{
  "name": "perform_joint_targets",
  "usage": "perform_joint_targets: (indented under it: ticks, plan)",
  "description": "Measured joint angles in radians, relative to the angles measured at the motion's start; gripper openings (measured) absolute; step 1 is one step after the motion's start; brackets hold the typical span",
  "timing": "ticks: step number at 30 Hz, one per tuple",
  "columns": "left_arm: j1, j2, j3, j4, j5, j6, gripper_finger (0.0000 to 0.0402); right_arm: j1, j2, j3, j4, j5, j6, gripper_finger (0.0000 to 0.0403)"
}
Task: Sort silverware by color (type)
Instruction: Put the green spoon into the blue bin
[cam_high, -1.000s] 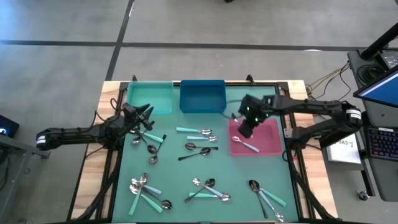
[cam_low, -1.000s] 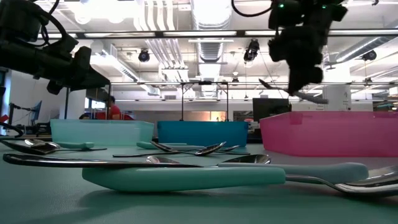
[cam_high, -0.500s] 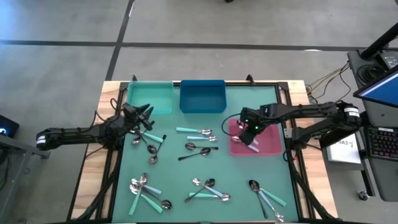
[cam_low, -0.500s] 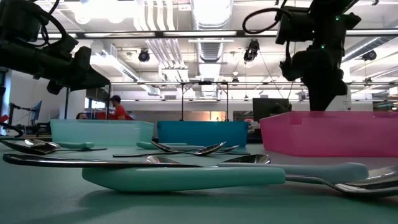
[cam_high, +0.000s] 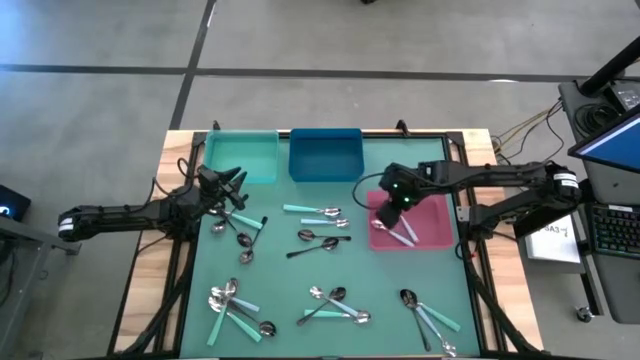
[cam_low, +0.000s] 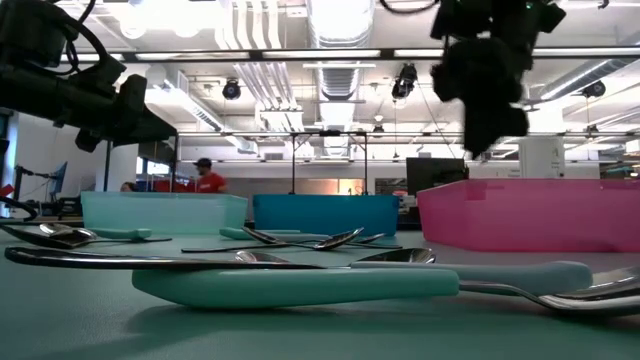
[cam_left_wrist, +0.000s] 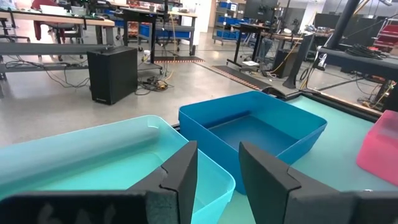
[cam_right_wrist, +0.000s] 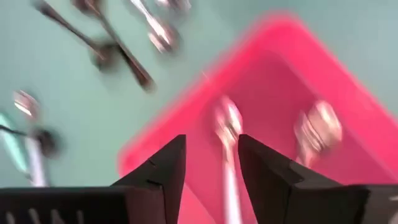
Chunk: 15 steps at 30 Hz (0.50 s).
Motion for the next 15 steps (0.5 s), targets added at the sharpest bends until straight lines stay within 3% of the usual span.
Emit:
perform_joint_targets:
  ticks: [5,15]
  plan:
    - [0.000,0.000,0.000,0.000,0.000,0.000,0.0103,0.000,0.075,0.001,0.223,-0.007,-0.075,0.0138]
    - [0.000,0.000,0.000,0.000,0.000,0.000,0.0103,0.000,0.416,0.177,0.374,-0.017,-0.347,0.0135]
